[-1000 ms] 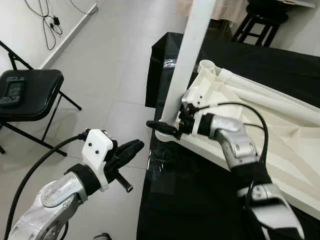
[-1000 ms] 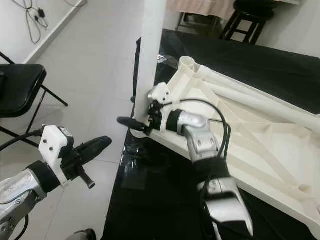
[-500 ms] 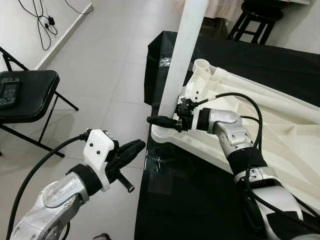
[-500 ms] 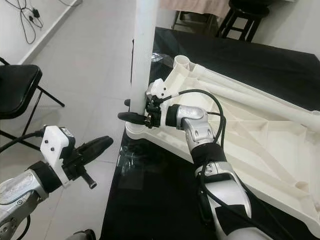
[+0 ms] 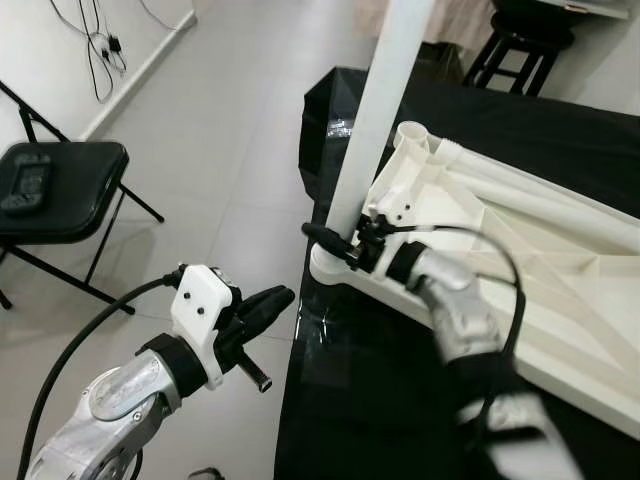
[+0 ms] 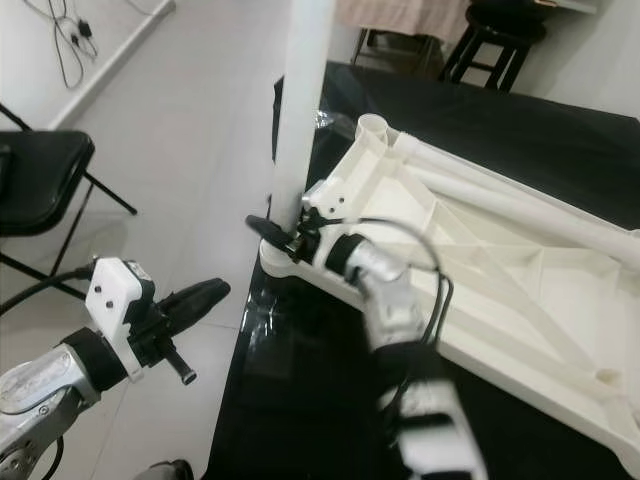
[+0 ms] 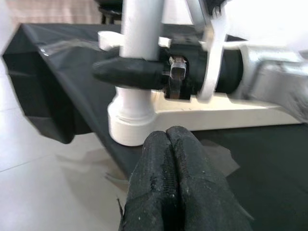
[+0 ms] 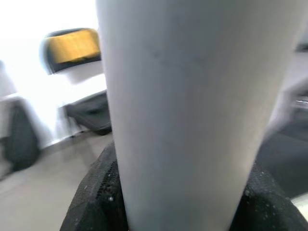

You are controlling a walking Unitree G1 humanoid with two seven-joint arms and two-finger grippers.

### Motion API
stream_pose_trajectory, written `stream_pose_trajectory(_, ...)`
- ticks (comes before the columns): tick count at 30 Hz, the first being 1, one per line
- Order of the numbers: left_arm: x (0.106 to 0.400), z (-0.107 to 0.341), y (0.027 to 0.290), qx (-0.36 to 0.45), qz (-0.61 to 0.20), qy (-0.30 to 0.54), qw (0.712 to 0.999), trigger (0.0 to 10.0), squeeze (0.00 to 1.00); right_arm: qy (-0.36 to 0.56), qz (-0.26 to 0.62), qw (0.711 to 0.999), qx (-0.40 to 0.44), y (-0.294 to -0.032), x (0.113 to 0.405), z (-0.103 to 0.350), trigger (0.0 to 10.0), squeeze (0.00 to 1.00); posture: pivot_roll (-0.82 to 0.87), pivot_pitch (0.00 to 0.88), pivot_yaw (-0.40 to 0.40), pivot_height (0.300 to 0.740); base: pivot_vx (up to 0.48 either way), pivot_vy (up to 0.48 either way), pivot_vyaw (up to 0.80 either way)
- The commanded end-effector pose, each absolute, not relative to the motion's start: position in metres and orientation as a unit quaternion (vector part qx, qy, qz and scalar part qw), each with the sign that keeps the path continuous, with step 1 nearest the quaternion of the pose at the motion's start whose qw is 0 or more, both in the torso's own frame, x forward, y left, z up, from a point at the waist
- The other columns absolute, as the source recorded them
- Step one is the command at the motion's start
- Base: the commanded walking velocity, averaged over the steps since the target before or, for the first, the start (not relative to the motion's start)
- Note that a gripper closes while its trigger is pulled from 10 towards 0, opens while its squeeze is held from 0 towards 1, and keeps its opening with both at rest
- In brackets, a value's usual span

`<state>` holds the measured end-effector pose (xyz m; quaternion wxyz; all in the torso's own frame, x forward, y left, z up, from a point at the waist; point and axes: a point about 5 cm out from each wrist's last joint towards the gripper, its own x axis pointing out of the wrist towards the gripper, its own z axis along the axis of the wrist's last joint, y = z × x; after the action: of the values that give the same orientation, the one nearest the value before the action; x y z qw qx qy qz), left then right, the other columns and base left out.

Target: Building children table

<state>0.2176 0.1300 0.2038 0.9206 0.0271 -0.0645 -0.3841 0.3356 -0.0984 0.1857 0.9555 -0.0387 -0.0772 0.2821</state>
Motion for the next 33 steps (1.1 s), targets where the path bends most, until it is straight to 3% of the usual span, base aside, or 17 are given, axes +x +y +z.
stream_pose_trajectory(1,0.216,0.201,0.130,0.028,-0.388,-0.058,0.919,10.0,0.00,-0.010,0.227,0.971,-0.081,-0.109,0.322,0.155,0.0,0.00,0.04,0.220,-0.116,0.740,0.000,0.000,0.00)
stream_pose_trajectory(4,0.217,0.201,0.130,0.027,-0.390,-0.059,0.918,10.0,0.00,-0.039,0.234,0.967,-0.094,-0.102,0.315,0.161,0.0,0.00,0.02,0.210,-0.110,0.740,0.000,0.000,0.00)
stream_pose_trajectory(11,0.217,0.202,0.127,0.027,-0.394,-0.060,0.917,10.0,0.00,-0.001,0.285,0.955,-0.087,-0.093,0.316,0.152,0.0,0.00,0.04,0.211,-0.121,0.740,0.000,0.000,0.00)
stream_pose_trajectory(12,0.217,0.202,0.127,0.027,-0.394,-0.061,0.917,10.0,0.00,0.014,0.293,0.954,-0.068,-0.092,0.316,0.152,9.1,0.00,0.04,0.211,-0.118,0.740,0.000,0.000,0.00)
stream_pose_trajectory(13,0.217,0.203,0.126,0.027,-0.396,-0.061,0.916,10.0,0.00,0.019,0.297,0.954,-0.045,-0.090,0.315,0.158,10.0,0.00,0.04,0.214,-0.116,0.740,0.000,0.000,0.00)
stream_pose_trajectory(15,0.217,0.203,0.126,0.026,-0.397,-0.061,0.915,10.0,0.00,0.012,0.302,0.952,-0.039,-0.091,0.317,0.163,10.0,0.00,0.04,0.214,-0.116,0.740,0.000,0.000,0.00)
stream_pose_trajectory(16,0.217,0.202,0.125,0.025,-0.399,-0.061,0.915,10.0,0.00,-0.003,0.333,0.942,-0.032,-0.090,0.319,0.172,10.0,1.00,0.04,0.216,-0.115,0.740,0.000,0.000,0.00)
stream_pose_trajectory(23,0.217,0.202,0.123,0.024,-0.399,-0.061,0.914,10.0,0.00,-0.053,0.466,0.882,-0.032,-0.090,0.339,0.207,10.0,1.00,0.04,0.217,-0.122,0.740,0.000,0.000,0.00)
stream_pose_trajectory(24,0.216,0.203,0.123,0.025,-0.396,-0.061,0.916,10.0,0.00,-0.063,0.539,0.838,-0.066,-0.085,0.339,0.214,10.0,0.17,0.06,0.225,-0.130,0.740,0.000,0.000,0.00)
stream_pose_trajectory(26,0.216,0.203,0.123,0.025,-0.396,-0.061,0.916,10.0,0.00,-0.063,0.555,0.826,-0.072,-0.084,0.339,0.215,10.0,0.17,0.06,0.225,-0.130,0.740,0.000,0.000,0.00)
stream_pose_trajectory(27,0.215,0.203,0.124,0.025,-0.394,-0.061,0.917,10.0,0.00,-0.054,0.585,0.805,-0.079,-0.083,0.340,0.215,10.0,0.00,0.08,0.232,-0.135,0.740,0.000,0.000,0.00)
stream_pose_trajectory(28,0.213,0.203,0.123,0.026,-0.393,-0.061,0.917,10.0,0.00,-0.038,0.614,0.784,-0.084,-0.081,0.344,0.216,10.0,0.00,0.09,0.242,-0.140,0.740,0.000,0.000,0.00)
stream_pose_trajectory(33,0.211,0.204,0.123,0.026,-0.392,-0.059,0.918,10.0,0.00,-0.028,0.638,0.765,-0.086,-0.078,0.352,0.219,10.0,0.00,0.11,0.256,-0.141,0.740,0.000,0.000,0.00)
